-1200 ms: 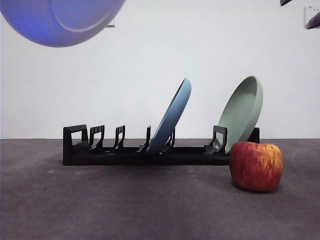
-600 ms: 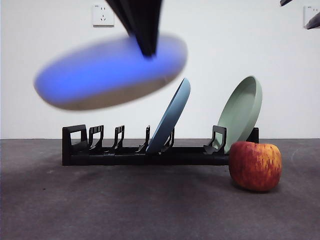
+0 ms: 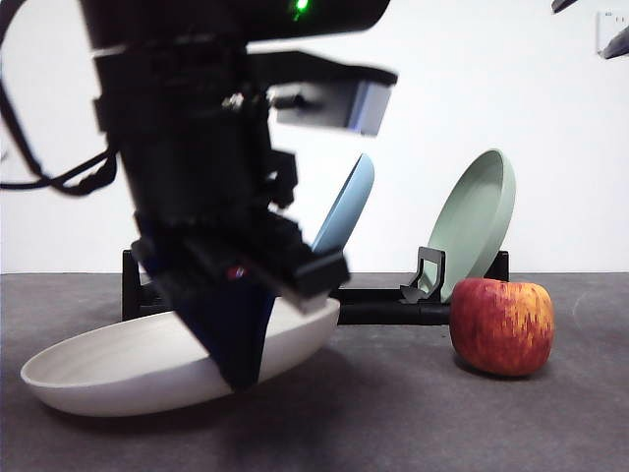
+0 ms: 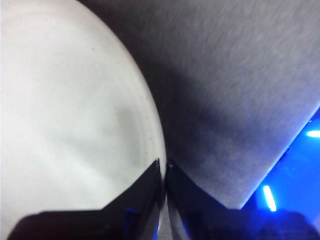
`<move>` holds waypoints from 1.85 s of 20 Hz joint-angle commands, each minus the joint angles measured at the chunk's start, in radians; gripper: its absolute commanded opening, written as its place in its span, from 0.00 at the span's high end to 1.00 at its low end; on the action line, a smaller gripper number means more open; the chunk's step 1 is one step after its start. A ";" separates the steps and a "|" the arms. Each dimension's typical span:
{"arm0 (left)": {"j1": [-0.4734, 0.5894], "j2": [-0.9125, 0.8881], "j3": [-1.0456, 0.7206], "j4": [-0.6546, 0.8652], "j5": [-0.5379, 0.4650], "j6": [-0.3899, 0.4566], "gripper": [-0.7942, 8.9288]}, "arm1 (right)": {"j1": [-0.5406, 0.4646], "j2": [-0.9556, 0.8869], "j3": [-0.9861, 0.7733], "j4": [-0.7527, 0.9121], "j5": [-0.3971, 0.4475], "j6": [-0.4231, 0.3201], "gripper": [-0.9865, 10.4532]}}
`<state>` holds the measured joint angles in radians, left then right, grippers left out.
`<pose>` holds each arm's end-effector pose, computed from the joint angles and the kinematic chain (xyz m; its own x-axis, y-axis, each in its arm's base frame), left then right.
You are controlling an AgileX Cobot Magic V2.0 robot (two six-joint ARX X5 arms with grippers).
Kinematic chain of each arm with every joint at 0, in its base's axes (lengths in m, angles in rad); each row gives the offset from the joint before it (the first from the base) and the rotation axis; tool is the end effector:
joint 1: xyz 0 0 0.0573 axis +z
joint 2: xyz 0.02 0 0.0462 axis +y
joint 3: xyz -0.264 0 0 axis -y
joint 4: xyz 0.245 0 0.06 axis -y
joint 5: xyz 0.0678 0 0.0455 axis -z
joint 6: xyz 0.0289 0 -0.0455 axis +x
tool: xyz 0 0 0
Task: Take the yellow plate from the plate rack,put the plate on the table,take the apple from the table,put the apple in the plate
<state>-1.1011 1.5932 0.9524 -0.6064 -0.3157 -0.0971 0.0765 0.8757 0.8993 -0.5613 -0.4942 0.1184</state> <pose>0.1386 -0.2532 0.1787 0.4137 -0.1290 -0.9012 0.7576 0.5978 0.2622 0.1730 0.0270 0.3243 0.7177 0.5307 -0.4509 -0.4098 0.8453 0.3427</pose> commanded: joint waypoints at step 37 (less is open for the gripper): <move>0.003 -0.816 0.582 -0.148 -0.531 0.180 0.56 | 0.425 0.398 0.220 -0.173 0.452 -0.097 0.42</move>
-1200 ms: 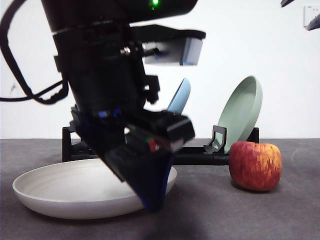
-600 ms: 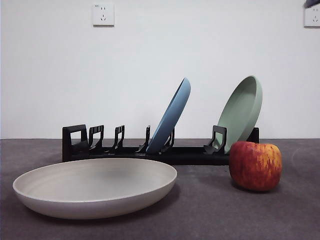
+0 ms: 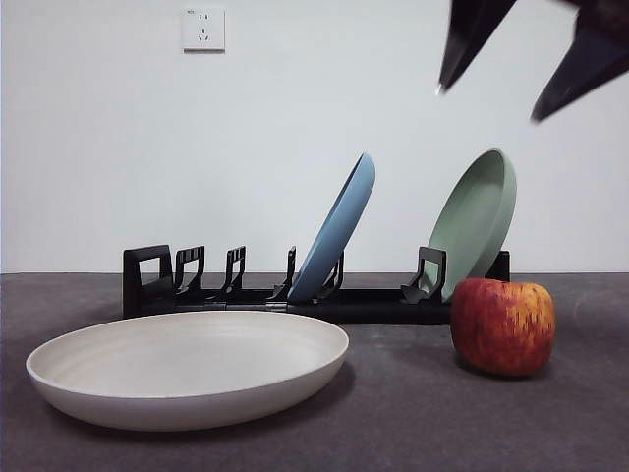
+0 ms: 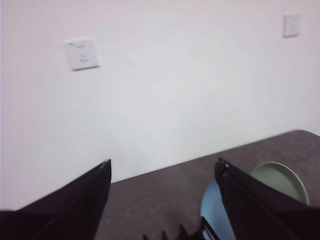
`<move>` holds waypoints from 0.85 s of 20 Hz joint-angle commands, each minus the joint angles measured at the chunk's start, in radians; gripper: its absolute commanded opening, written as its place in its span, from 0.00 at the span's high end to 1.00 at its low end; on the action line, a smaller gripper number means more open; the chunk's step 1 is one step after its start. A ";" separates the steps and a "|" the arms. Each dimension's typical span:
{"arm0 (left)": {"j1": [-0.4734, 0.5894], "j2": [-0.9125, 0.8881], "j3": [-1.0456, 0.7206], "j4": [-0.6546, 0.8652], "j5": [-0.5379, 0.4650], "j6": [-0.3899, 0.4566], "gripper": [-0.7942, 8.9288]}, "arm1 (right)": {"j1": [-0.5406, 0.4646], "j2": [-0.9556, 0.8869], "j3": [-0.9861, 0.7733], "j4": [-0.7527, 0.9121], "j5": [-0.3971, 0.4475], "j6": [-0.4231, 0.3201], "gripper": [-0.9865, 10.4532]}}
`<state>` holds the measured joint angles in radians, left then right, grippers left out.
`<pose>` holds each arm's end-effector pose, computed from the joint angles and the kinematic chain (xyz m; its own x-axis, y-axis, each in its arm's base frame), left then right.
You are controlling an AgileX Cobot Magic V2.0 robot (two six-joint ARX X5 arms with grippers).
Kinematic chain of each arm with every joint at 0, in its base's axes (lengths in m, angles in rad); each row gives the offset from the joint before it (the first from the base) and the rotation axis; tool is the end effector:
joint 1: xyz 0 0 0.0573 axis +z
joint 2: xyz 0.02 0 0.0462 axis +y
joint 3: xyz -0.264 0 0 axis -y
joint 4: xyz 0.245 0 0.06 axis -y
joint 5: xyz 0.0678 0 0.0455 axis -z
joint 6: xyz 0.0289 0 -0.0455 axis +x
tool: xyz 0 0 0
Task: Take the yellow plate from the plate rack,put the plate on the table,take the apple from the table,put the apple in the plate
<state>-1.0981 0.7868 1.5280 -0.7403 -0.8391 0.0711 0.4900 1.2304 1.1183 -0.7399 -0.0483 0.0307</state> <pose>0.0469 -0.0444 0.5002 0.9666 -0.2561 0.0006 0.2554 0.9643 0.0704 0.2161 0.1169 0.3118 0.5576 0.3521 -0.7517 -0.4775 0.8768 0.0565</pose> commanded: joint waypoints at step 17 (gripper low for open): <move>0.000 -0.027 0.014 -0.126 -0.006 0.002 0.56 | 0.007 0.494 0.001 0.008 0.056 0.002 0.44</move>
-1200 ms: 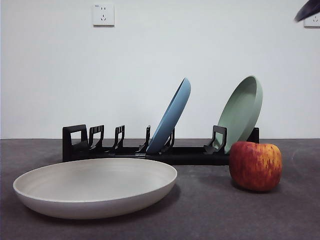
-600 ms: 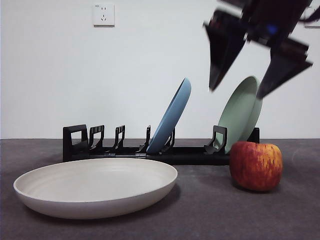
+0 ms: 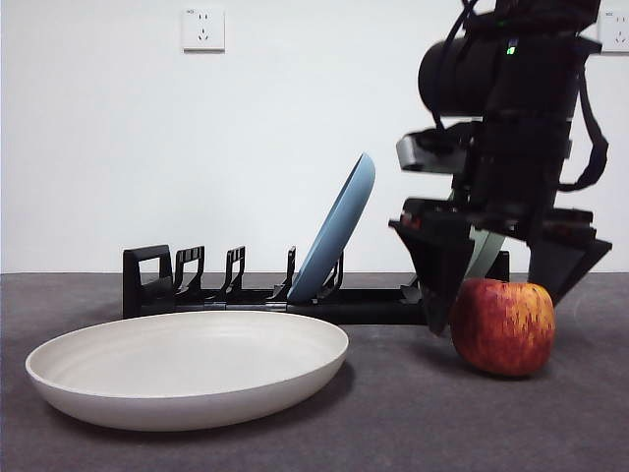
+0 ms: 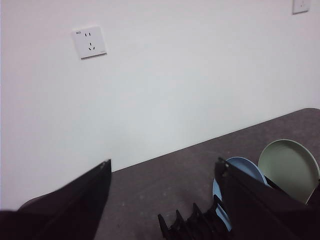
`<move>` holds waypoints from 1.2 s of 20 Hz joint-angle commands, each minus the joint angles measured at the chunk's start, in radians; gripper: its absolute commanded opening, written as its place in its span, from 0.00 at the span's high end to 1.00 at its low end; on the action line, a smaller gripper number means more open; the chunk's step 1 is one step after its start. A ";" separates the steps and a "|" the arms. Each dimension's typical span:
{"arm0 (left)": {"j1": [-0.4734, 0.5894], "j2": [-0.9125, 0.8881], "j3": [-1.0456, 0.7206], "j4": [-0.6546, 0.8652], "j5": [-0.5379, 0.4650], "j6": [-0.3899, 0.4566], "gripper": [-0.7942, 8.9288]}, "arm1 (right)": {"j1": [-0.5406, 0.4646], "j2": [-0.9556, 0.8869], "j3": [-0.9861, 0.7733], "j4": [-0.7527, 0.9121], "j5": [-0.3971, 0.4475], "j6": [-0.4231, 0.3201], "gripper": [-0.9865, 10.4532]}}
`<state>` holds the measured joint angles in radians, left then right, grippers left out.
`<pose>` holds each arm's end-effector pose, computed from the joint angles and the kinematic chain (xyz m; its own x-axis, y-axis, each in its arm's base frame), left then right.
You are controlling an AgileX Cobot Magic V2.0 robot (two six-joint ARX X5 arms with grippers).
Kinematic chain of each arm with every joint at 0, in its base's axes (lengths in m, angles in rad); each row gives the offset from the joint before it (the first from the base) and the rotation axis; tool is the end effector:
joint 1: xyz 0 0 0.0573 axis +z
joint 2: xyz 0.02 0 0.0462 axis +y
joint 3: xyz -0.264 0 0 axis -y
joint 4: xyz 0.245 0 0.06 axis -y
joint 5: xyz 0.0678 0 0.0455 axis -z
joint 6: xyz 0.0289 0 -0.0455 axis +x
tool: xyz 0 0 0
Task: Take the yellow plate from the plate rack,put the plate on the table,take the apple from the table,put the apple in the plate
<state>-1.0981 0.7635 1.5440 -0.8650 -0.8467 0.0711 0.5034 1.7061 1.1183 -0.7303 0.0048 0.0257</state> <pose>0.0410 -0.0327 0.4937 0.9675 -0.2467 -0.0559 0.2521 0.9584 0.1339 0.2777 0.1528 0.1855 0.2213 0.1164 -0.9682 -0.4594 0.8882 0.0018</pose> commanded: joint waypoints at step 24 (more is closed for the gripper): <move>0.000 -0.003 -0.002 -0.047 0.003 0.001 0.56 | 0.340 0.086 0.435 -0.106 -0.084 0.069 0.92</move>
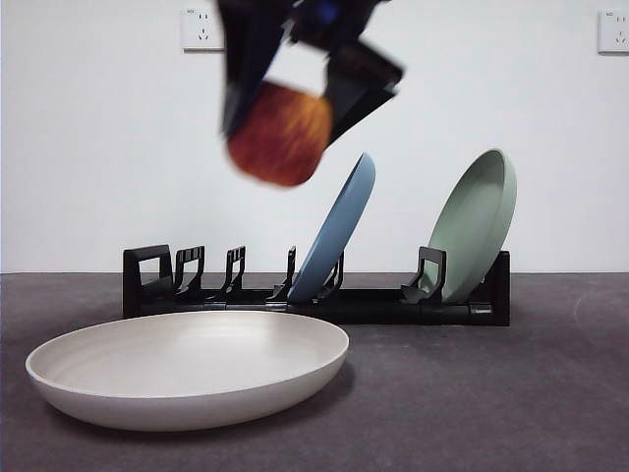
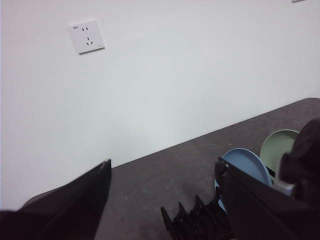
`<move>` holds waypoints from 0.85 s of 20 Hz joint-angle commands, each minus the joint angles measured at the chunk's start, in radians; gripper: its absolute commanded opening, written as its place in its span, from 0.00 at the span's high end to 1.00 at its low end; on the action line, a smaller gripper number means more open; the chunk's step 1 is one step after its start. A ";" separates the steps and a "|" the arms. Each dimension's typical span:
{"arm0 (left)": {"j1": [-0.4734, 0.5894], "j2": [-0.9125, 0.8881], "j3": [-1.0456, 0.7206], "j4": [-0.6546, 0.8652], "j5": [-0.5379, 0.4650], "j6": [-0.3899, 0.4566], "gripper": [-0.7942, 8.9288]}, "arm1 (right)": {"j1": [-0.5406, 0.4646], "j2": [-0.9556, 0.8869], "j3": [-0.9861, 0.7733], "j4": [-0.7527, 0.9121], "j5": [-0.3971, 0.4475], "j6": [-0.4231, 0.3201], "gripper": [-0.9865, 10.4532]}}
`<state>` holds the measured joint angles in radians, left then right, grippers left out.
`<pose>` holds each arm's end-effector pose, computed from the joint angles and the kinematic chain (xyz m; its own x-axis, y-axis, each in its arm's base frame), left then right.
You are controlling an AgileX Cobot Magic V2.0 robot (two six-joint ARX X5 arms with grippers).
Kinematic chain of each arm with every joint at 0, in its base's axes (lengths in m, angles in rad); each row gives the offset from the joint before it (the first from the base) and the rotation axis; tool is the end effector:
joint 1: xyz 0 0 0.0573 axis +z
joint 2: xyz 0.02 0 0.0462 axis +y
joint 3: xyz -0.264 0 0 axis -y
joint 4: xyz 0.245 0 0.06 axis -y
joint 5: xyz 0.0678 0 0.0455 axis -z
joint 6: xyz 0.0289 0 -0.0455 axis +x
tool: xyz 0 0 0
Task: Take the yellow plate from the plate rack,put the plate on the table,take the apple from the table,put the apple in the plate
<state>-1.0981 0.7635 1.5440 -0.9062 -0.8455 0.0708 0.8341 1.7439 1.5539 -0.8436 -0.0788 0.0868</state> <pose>0.0409 -0.0324 0.4902 0.9659 -0.2453 -0.0832 0.2560 0.9527 0.1638 0.2448 0.2732 0.2932 0.2844 0.4307 -0.8565 -0.7125 0.6927 0.1117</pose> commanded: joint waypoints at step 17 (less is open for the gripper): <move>0.000 -0.003 -0.002 -0.106 0.002 -0.031 0.56 | 0.097 0.330 0.000 0.118 0.011 -0.010 0.71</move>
<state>-1.0981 0.7635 1.5440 -1.0122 -0.8455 0.0547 0.9257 2.0544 1.5562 -0.7246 -0.0727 0.0818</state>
